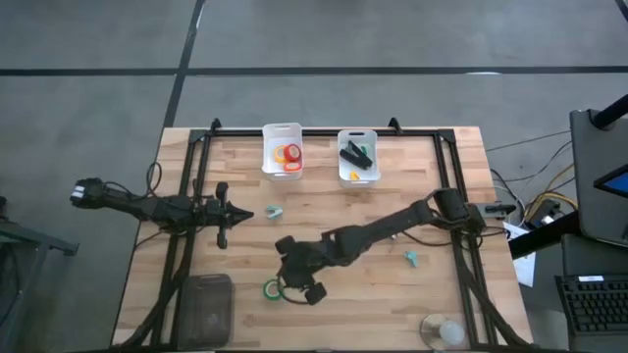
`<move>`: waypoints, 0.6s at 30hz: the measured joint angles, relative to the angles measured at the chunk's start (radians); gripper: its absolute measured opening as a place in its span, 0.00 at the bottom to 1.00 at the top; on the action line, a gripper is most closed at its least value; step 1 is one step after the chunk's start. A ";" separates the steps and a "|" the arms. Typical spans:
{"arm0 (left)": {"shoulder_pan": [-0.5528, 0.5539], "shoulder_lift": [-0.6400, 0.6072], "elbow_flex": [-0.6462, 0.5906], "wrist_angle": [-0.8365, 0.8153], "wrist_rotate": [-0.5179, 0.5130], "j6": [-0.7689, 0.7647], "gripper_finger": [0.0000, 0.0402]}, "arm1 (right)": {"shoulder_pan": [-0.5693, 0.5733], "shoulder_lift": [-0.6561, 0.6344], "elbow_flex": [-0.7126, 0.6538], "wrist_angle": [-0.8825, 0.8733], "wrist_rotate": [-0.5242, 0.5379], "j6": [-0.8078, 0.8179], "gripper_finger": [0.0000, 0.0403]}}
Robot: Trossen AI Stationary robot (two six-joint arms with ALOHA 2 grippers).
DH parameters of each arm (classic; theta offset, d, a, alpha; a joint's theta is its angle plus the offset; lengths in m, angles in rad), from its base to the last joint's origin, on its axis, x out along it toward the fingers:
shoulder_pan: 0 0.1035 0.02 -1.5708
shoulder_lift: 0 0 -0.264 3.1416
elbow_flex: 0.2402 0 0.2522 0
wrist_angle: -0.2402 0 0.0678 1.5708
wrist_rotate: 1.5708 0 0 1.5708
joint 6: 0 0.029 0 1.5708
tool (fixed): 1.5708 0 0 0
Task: Pick and place Stapler, Stapler remover, tape
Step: Put the green tape into the left white bin
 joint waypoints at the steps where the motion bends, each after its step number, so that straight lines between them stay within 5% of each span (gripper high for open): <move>1: 0.000 0.000 0.000 0.001 0.000 0.000 0.03 | 0.001 0.000 -0.019 0.035 -0.013 0.000 0.40; 9: 0.000 0.000 0.000 0.001 0.000 0.000 0.03 | 0.002 0.031 -0.069 0.160 -0.032 0.026 0.37; 18: 0.000 0.009 0.000 -0.015 0.000 0.000 0.03 | 0.010 0.150 0.057 0.060 -0.057 0.030 0.34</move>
